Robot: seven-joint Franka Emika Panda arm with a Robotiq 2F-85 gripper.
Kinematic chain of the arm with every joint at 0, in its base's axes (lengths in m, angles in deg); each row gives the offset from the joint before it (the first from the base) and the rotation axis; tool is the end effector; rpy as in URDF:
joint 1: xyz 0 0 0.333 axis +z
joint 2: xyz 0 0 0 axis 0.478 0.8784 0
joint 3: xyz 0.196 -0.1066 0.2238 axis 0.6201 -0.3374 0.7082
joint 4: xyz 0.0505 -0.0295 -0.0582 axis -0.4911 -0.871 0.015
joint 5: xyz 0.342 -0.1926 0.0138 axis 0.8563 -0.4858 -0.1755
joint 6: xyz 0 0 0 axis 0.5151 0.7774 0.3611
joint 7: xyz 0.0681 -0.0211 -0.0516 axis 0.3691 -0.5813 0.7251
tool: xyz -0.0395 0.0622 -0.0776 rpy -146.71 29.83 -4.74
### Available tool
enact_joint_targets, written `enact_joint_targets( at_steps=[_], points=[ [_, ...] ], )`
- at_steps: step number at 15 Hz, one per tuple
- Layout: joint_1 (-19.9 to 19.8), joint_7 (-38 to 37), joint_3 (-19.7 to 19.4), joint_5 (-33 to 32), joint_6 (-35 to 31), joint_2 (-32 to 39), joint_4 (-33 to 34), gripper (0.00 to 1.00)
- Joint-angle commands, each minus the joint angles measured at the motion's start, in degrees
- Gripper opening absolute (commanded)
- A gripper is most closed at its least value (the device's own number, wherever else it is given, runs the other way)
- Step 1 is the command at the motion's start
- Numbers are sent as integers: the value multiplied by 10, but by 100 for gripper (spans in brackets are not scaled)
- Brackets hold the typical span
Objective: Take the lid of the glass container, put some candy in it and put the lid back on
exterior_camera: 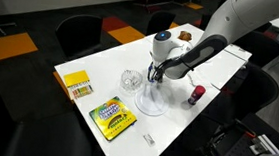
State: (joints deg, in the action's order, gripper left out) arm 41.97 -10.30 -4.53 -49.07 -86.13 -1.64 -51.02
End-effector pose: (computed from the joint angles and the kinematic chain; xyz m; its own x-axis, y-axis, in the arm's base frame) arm 0.6199 0.0933 0.1089 0.8330 0.5434 -0.1043 0.5484 -0.7856 0.2865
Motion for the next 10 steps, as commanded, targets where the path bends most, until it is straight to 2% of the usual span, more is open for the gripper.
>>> enact_joint_targets(
  at_steps=[1,8,10],
  points=[
    [5,-10,-8,-8,5,8,9,0],
    [2,12,-1,-11,12,-46,2,1],
    [-5,35,11,-8,8,-66,2,1]
  ],
)
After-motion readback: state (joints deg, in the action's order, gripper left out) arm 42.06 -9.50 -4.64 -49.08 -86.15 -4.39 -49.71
